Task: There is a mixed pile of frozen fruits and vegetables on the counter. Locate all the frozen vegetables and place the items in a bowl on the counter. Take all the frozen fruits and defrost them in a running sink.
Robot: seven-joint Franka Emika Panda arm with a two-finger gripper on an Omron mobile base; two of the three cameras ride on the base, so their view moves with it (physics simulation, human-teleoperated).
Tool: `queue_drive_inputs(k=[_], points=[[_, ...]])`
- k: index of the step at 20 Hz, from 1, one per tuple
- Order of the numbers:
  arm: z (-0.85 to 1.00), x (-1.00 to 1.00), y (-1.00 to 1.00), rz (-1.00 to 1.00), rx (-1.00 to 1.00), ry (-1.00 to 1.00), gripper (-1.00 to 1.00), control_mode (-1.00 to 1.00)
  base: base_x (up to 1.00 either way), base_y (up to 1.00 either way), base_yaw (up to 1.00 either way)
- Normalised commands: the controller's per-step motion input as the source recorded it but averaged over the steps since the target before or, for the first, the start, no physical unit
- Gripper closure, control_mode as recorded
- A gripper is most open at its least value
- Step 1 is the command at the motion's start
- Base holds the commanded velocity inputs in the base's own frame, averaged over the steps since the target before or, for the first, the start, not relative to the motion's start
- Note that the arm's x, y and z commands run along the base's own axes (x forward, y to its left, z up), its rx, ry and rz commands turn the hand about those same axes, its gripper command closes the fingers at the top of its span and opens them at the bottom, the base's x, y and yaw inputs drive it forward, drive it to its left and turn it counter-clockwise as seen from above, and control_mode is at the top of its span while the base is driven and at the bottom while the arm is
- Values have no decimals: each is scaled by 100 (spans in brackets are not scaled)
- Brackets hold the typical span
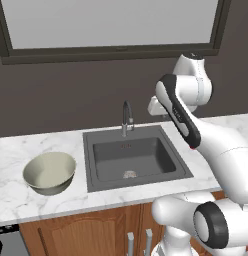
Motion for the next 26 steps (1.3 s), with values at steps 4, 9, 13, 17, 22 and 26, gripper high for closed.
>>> queue_drive_inputs(k=[4,9,13,17,22,26], points=[[0,-5,-5,0,0,0,-100,-100,0,0,0],[0,-9,-24,0,0,3,-100,-100,0,0,0],[-5,-3,-56,0,0,10,-100,-100,0,0,0],[-1,0,-52,0,0,7,-100,-100,0,0,0],[0,5,-48,0,0,6,-100,-100,0,0,0],[-2,6,-42,0,1,6,-100,-100,0,0,0]])
